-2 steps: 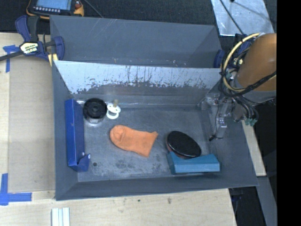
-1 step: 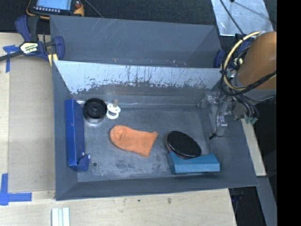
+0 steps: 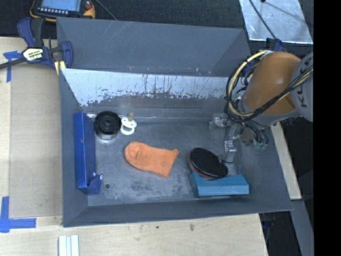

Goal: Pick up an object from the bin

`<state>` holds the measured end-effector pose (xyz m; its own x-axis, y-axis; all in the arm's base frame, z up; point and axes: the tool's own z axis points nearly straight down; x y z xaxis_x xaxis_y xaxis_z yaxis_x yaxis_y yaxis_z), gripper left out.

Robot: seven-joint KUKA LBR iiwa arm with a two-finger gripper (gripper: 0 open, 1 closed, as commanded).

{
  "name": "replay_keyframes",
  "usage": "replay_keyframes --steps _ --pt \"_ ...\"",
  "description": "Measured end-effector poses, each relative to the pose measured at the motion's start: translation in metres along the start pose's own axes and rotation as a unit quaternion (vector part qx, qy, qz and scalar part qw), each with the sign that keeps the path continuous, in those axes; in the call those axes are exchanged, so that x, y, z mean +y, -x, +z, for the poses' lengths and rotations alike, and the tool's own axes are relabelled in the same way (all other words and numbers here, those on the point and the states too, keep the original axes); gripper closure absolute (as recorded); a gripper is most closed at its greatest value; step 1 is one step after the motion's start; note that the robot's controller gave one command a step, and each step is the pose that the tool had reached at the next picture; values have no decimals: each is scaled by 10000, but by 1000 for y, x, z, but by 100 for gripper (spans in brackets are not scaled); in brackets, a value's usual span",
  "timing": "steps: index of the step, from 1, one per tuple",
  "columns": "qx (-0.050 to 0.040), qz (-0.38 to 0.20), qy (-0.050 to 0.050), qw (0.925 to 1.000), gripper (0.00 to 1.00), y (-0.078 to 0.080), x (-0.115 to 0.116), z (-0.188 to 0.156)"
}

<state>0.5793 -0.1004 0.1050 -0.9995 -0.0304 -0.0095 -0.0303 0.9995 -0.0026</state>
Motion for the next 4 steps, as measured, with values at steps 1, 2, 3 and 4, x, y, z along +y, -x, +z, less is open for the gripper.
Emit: replay_keyframes --steps 1,2,3,4 --pt "11 -965 8 9953 0 0 9 24" --pt "42 -2375 22 9714 0 -1 28 31" --pt "33 -3290 25 9443 0 -8 54 32" --pt "16 -3332 36 9428 0 18 16 33"
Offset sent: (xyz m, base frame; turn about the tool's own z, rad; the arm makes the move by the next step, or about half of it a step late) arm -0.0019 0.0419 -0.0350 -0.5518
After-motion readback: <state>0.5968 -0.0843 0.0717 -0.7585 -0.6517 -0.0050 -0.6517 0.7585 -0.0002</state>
